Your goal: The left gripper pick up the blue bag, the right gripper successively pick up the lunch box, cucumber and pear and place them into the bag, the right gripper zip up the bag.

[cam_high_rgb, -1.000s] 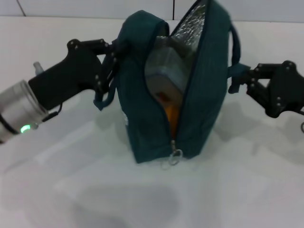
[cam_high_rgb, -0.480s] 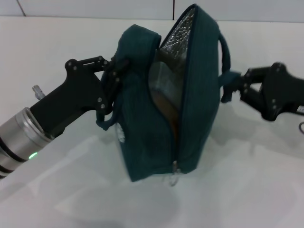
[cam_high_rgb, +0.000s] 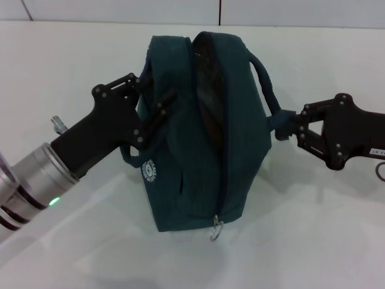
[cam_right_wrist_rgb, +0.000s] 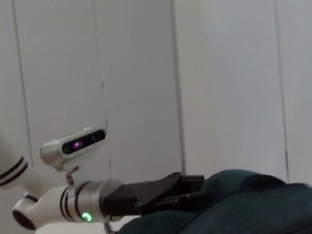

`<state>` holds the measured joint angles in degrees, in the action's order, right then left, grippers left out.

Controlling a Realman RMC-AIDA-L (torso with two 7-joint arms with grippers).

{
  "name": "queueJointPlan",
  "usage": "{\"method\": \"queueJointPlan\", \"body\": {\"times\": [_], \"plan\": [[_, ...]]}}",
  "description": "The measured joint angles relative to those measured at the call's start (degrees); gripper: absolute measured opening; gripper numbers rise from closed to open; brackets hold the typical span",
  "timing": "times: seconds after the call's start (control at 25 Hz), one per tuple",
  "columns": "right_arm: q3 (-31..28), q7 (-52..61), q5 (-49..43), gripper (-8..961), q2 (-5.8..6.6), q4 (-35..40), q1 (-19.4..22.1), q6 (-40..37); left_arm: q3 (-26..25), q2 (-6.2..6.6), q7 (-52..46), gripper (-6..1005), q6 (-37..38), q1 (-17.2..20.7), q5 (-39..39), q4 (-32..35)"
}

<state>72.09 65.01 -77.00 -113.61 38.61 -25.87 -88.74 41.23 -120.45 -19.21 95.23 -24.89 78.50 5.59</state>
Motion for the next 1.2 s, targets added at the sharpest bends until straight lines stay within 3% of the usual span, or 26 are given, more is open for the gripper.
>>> {"method": "queueJointPlan", "body": {"times": [0.2,0.56,0.72,0.92,1.2], "plan": [[-0.03,0.91,-2.66,70,0.73,2.59,0.84,-1.12,0.01,-0.16,2.88,376,0.29,-0.62,-0.74,-3.35],[-5.32,-2.8,-2.71,360,0.12,6.38,6.18,-6.67,0.0,-0.28,7.06,372,0.93,-1.2,-0.92,-7.29],[-10.01,-6.22,-2.4,477,-0.84,5.87,8.08,-9.71,-0.11,-0.3,7.27,372,0.93,-1.05,-1.03,-7.36],[-10.85,-8.43,-5.2,545,-0.54,5.53,8.9,-14.26,-0.07,-0.31,7.38,372,0.93,-1.07,-1.08,-7.39],[-10.42,-8.02,-17.46,545,-0.62,4.63,7.78,-17.55,-0.06,-0.31,8.68,371,0.93,-1.13,-1.09,-7.35]]}}
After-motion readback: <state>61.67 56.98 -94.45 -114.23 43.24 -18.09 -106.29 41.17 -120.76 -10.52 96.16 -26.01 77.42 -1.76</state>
